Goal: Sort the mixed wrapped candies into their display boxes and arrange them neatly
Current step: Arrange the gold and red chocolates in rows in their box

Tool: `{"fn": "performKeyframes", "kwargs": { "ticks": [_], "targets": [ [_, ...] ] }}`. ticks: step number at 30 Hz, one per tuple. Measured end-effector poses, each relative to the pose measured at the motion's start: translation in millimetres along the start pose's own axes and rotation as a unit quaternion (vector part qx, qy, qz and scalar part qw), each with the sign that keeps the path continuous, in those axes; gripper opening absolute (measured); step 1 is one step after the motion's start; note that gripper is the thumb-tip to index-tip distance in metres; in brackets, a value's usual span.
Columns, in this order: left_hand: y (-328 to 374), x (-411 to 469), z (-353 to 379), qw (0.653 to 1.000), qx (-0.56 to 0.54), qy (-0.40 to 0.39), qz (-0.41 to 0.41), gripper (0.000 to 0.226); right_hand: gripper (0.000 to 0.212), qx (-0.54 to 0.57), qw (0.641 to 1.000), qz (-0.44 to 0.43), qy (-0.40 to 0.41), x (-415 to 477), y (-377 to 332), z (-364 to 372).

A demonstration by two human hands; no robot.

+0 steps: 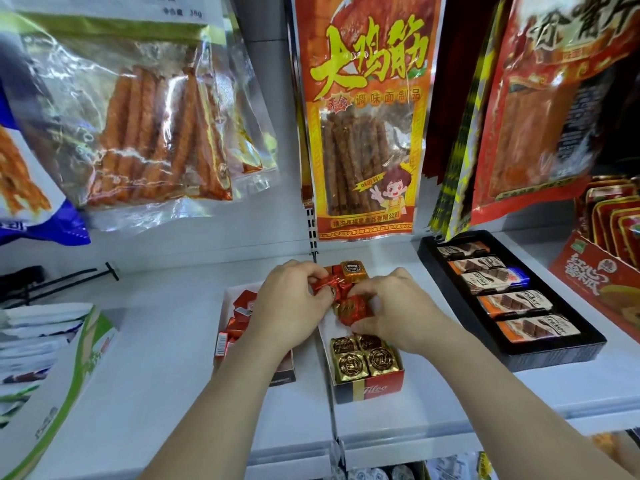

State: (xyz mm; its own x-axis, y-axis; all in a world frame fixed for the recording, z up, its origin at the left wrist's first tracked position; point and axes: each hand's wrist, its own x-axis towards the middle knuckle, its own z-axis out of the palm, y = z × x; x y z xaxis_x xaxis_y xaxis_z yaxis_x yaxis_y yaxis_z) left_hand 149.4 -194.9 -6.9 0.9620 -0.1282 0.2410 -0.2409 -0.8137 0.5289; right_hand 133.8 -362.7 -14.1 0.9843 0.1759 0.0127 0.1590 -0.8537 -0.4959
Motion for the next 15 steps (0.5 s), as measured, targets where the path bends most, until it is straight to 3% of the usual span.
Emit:
{"fn": "performKeyframes", "kwargs": {
  "ticks": [4, 15],
  "targets": [
    [0.3, 0.6, 0.5, 0.999, -0.035, 0.012, -0.011, 0.026, 0.045, -0.05, 0.999, -0.017, -0.009, 2.3, -2.8, 2.1],
    [3.7, -1.2, -6.3, 0.996, -0.079, 0.025, -0.012, 0.025, 0.022, -0.003, 0.998, -0.016, 0.062, 3.0, 2.5, -8.8]
  ]
}}
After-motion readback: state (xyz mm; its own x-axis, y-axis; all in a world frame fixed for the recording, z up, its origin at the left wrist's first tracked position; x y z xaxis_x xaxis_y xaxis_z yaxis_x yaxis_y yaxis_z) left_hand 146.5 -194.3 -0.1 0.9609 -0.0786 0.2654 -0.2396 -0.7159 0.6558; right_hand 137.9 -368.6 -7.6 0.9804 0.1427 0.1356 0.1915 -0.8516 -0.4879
